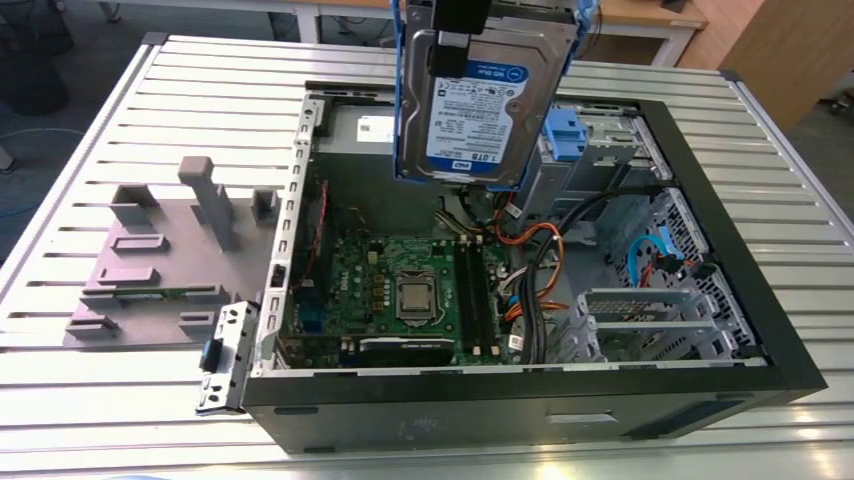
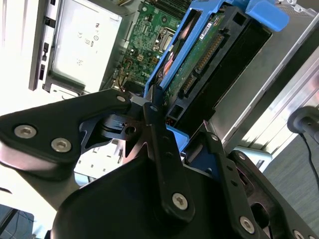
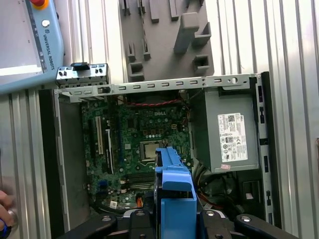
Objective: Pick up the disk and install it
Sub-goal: 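Pick up the disk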
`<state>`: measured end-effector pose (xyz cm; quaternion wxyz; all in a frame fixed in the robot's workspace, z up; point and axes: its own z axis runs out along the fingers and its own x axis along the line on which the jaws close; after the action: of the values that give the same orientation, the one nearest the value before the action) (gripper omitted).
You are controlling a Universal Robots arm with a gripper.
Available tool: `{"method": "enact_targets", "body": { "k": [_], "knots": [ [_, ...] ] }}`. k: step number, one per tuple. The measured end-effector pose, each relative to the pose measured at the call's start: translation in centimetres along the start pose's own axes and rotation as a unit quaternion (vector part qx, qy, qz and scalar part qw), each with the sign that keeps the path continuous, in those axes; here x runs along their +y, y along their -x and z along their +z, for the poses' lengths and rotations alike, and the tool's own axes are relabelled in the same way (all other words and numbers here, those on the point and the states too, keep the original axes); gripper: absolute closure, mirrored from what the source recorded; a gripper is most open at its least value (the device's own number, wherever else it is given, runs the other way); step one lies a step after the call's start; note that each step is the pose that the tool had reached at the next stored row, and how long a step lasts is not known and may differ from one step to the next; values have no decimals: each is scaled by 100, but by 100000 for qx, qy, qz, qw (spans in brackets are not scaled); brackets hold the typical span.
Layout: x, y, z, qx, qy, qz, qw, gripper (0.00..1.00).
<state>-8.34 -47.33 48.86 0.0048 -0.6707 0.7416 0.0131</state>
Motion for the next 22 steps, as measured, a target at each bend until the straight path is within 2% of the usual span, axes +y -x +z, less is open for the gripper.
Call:
{"method": "enact_targets", "body": {
  "k": [22],
  "knots": [
    [-5,-54,-2,5,1,3,100000,64]
  ]
}}
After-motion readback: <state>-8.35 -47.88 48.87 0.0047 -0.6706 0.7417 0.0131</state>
